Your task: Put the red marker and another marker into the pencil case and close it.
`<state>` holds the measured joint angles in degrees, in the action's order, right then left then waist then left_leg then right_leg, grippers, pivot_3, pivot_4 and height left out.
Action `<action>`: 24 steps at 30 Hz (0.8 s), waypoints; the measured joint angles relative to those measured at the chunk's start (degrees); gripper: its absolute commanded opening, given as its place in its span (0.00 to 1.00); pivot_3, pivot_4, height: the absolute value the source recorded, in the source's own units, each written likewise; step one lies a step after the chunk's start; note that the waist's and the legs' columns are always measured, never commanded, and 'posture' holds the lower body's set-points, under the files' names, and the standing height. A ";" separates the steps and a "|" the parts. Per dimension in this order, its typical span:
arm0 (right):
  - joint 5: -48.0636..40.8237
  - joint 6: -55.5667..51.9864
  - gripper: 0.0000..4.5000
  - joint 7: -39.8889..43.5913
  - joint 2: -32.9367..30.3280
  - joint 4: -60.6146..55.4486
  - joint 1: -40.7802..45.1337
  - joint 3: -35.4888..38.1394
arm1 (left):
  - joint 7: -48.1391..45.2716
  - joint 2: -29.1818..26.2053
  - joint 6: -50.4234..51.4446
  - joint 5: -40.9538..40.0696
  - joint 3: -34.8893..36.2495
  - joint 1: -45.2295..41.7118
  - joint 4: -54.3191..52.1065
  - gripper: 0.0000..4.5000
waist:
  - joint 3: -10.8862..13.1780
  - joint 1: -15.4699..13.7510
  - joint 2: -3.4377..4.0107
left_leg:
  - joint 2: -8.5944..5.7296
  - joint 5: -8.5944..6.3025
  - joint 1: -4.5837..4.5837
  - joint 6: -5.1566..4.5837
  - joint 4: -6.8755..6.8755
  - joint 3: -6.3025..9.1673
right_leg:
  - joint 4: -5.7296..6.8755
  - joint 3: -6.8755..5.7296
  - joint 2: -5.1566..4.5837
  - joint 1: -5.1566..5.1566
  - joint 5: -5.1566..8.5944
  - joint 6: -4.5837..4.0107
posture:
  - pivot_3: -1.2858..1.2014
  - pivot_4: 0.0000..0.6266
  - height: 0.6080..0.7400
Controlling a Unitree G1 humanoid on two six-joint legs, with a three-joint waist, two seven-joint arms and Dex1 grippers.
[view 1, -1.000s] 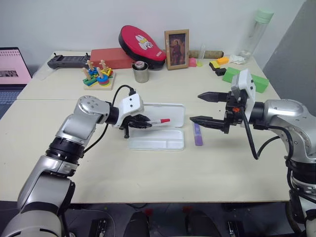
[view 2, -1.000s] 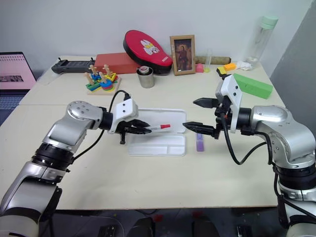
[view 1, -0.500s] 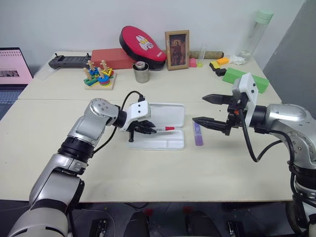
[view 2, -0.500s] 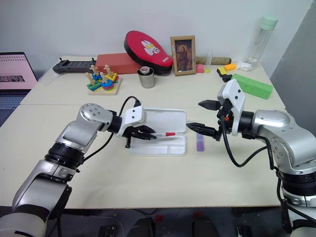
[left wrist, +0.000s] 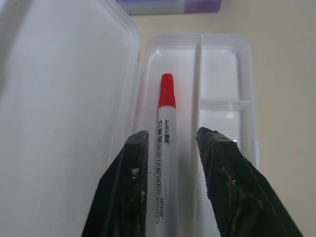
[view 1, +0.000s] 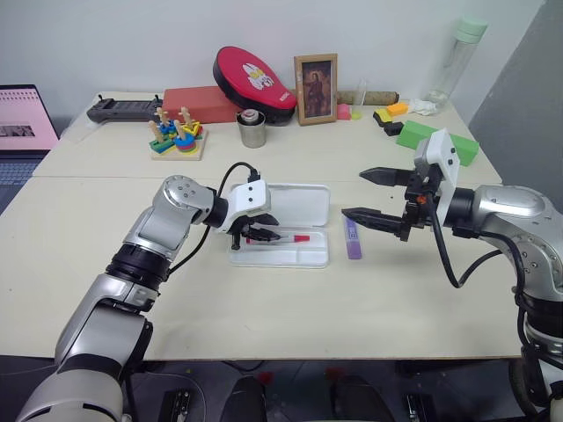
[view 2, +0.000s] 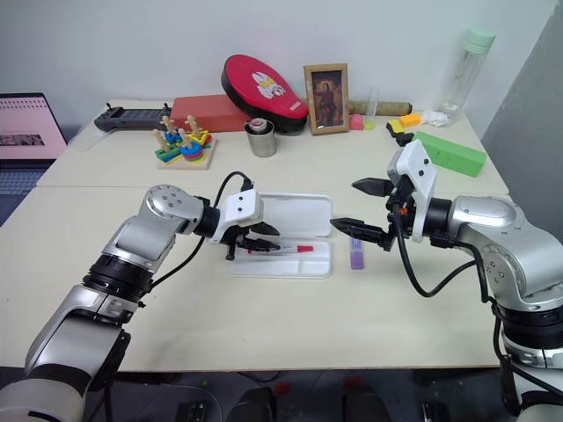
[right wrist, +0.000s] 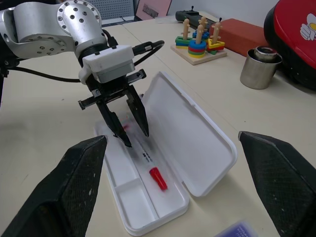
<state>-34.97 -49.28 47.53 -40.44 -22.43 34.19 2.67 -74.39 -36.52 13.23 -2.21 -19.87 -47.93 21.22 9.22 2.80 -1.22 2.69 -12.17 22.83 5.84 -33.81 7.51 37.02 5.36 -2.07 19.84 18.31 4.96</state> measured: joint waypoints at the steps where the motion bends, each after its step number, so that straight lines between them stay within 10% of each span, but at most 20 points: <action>1: 0.00 0.00 1.00 -0.04 0.00 0.02 0.00 0.00 | 0.00 0.04 0.04 0.00 0.01 0.00 -0.10 0.55 | 0.00 0.00 0.00 | 0.00 0.00 0.00 0.00 0.00 0.00 | 0.00 0.00 0.00 0.00 0.00 0.00 | 0.52 0.24 1.00; 12: 2.96 -9.70 1.00 -10.37 1.59 1.88 -0.33 -2.97 | 0.70 2.36 6.16 -6.28 5.35 2.93 -7.35 1.00 | -0.02 0.01 -0.02 | 0.00 0.00 -0.01 0.00 -0.02 0.03 | 0.03 -0.01 0.00 -0.03 0.00 0.00 | 0.52 0.24 1.00; 24: 14.56 -30.53 1.00 -39.83 22.24 2.29 -2.02 -3.50 | 4.25 4.54 16.72 -22.37 16.98 11.42 -20.50 1.00 | -0.07 0.27 -0.02 | 0.00 0.03 -0.08 -0.02 -0.02 0.08 | 0.16 -0.02 0.01 -0.03 0.00 -0.01 | 0.52 0.24 1.00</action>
<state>-20.42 -79.80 7.70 -18.20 -20.14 32.17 -0.82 -70.14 -31.98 29.95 -24.59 -2.89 -36.51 0.72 9.15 3.08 -1.24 2.68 -12.14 22.76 5.82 -33.83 7.59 37.18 5.34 -2.06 19.81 18.31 4.94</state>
